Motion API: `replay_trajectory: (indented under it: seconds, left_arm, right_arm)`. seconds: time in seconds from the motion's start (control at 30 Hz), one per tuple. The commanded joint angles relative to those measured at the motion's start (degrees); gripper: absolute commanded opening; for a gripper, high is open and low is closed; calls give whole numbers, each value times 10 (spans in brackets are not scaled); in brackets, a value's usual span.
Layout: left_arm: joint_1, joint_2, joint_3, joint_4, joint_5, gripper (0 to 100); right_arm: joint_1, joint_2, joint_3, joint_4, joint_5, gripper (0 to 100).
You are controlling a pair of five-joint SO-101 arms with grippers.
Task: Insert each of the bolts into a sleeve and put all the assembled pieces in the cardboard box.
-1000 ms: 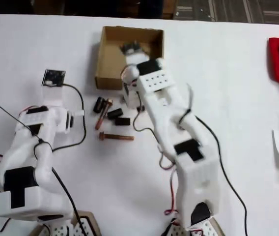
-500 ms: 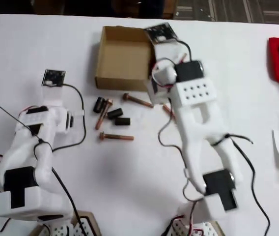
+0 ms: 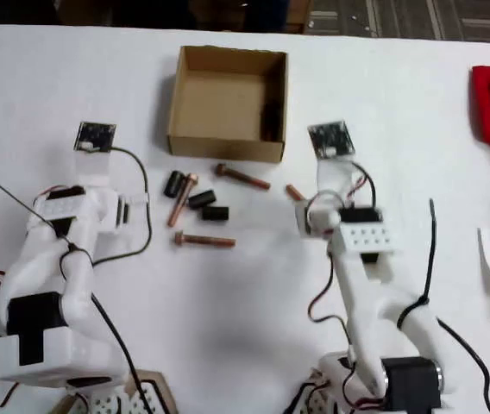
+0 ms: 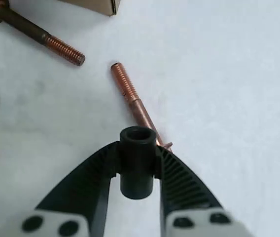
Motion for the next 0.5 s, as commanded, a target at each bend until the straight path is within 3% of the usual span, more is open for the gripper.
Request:
replay_trajectory:
  seconds: [0.0,0.13,0.47]
  left_arm:
    - [11,0,-19,5,-5,170]
    - [11,0,-19,5,-5,170]
    - [21,1,-19,5,-5,170]
  right_arm:
    - [3,-28,51,-98,3,22]
    - [7,-36,101,-178,-55,22]
    - [3,-45,108,-204,-41,22]
